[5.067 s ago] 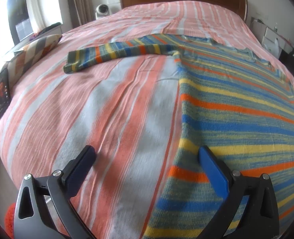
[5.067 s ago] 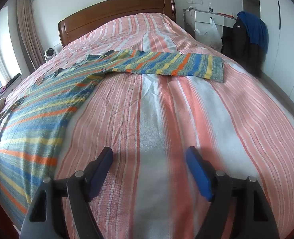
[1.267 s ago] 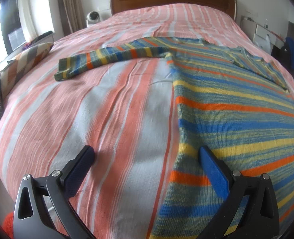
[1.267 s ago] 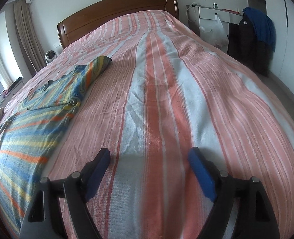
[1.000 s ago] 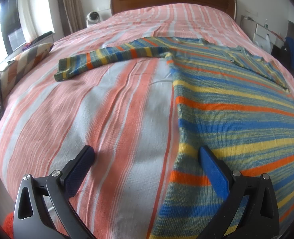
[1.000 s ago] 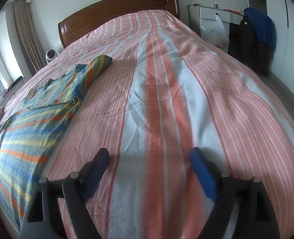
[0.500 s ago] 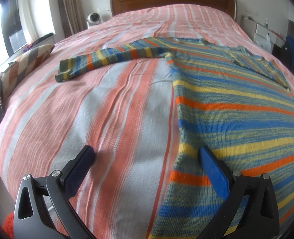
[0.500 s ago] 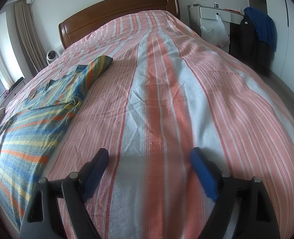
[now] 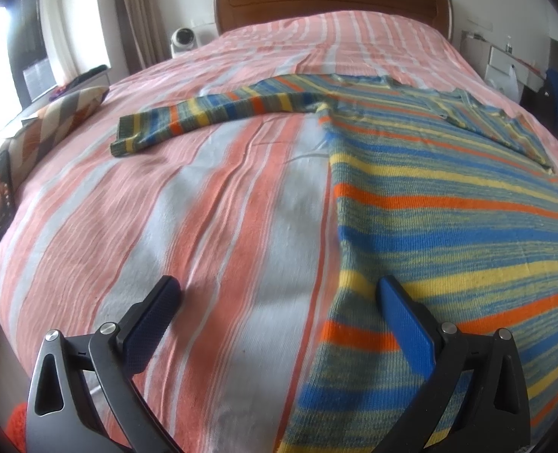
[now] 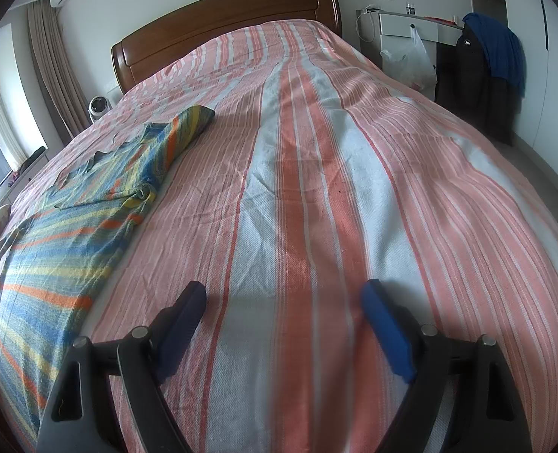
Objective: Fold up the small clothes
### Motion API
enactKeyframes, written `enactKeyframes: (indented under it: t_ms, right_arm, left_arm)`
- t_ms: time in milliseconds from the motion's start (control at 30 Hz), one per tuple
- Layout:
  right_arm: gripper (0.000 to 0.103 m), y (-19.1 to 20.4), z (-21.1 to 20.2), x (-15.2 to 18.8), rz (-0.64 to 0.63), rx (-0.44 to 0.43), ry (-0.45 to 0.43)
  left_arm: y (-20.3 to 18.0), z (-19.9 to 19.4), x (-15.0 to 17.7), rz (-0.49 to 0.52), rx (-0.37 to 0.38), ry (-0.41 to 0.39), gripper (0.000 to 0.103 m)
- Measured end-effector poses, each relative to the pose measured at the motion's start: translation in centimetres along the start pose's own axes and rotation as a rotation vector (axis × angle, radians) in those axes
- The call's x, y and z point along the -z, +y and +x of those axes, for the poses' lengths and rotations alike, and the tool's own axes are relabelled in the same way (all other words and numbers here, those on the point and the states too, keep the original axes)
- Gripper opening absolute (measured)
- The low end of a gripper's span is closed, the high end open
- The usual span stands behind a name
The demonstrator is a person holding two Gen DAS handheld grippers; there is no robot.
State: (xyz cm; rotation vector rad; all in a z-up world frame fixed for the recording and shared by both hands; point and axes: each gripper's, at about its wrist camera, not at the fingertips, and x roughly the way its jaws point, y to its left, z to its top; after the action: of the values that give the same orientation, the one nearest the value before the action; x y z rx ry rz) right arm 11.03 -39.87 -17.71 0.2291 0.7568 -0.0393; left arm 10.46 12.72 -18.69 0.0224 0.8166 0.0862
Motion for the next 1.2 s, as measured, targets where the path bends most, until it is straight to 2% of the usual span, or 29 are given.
enactKeyframes:
  t_ms: [200, 300, 367, 600, 900, 1000, 1133, 1200]
  right_arm:
    - [0.085, 0.1, 0.2, 0.0, -0.008, 0.003, 0.006]
    - [0.086, 0.0, 0.2, 0.0, -0.009, 0.001, 0.006]
    - [0.086, 0.0, 0.2, 0.0, -0.009, 0.001, 0.006]
    - [0.087, 0.3, 0.3, 0.0, -0.024, 0.014, 0.012]
    - [0.087, 0.3, 0.3, 0.0, -0.033, 0.022, 0.014]
    - [0.087, 0.3, 0.3, 0.0, -0.033, 0.023, 0.014]
    - [0.087, 0.4, 0.3, 0.0, -0.034, 0.024, 0.014]
    - [0.087, 0.3, 0.3, 0.0, -0.033, 0.024, 0.014]
  left_arm:
    - [0.4, -0.9, -0.5, -0.008, 0.044, 0.087, 0.102]
    - [0.2, -2.1, -1.2, -0.009, 0.103, 0.135, 0.102]
    - [0.2, -3.1, -2.2, -0.020, 0.135, 0.131, 0.102]
    - [0.4, -4.8, -4.7, -0.007, 0.103, 0.090, 0.102]
    - [0.8, -3.9, -5.2, -0.048, 0.131, 0.173, 0.102]
    - [2.0, -3.5, -7.0, -0.070, 0.155, 0.191, 0.102]
    - [5.6, -1.8, -12.1, -0.110, 0.167, 0.171, 0.102]
    - [8.1, 0.2, -14.3, -0.132, 0.147, 0.179, 0.102]
